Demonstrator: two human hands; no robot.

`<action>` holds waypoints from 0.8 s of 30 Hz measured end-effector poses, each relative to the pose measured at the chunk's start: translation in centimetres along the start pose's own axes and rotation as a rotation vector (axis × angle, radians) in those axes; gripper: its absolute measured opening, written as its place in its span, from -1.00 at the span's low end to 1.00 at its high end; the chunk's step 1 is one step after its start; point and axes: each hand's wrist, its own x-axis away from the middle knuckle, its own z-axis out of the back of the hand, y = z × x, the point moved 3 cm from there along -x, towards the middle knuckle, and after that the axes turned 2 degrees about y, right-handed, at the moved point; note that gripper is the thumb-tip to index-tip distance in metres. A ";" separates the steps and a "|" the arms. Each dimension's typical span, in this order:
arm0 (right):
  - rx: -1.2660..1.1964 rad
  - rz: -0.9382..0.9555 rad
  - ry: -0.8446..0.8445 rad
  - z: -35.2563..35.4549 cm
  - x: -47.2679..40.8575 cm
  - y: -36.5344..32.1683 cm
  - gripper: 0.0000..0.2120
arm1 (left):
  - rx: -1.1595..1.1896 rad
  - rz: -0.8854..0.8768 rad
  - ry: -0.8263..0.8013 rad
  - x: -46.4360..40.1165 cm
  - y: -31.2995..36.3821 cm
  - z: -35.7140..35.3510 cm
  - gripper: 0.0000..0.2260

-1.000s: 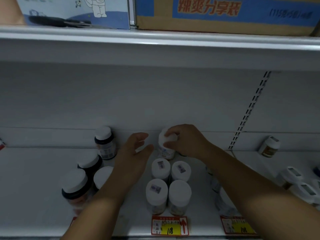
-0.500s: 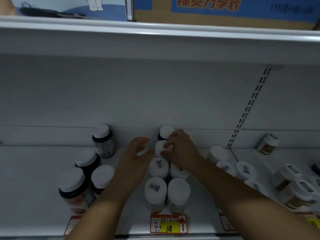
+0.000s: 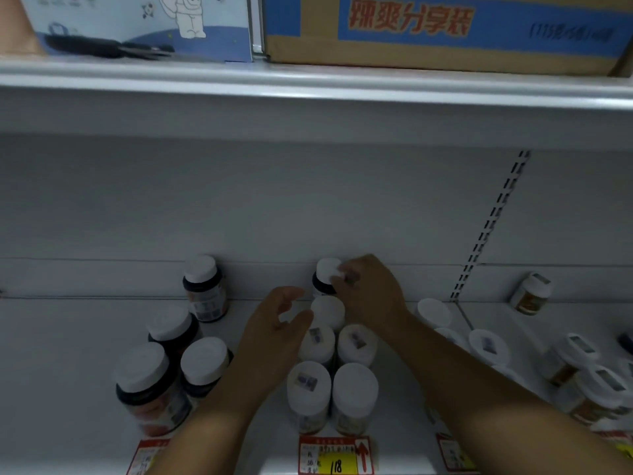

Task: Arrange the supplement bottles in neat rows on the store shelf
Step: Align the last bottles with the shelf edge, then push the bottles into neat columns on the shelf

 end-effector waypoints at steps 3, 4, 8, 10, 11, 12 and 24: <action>0.081 -0.050 -0.147 -1.2 -2.5 -0.3 -0.47 | 0.016 -0.038 -0.003 0.2 0.5 0.3 -0.77; 0.126 -0.033 -0.196 -1.8 -3.0 -0.6 -0.45 | 0.011 -0.051 -0.005 0.3 0.7 0.4 -0.77; 0.121 -0.009 -0.130 -0.8 -4.3 -2.2 -0.47 | -0.079 -0.155 0.017 0.6 1.4 1.8 -0.73; 0.015 0.009 0.009 2.1 -4.6 -3.4 -0.52 | -0.094 -0.213 0.054 0.8 2.2 3.1 -0.69; -0.081 0.017 0.072 3.8 -4.4 -4.1 -0.57 | -0.108 -0.247 0.066 0.8 2.7 3.8 -0.66; -0.196 0.020 0.118 5.4 -3.9 -4.8 -0.61 | -0.151 -0.280 0.057 0.8 3.1 4.3 -0.58; -0.759 -0.126 -0.292 7.3 1.6 -10.6 -0.71 | -0.083 -0.318 -0.002 2.9 4.0 5.3 -0.40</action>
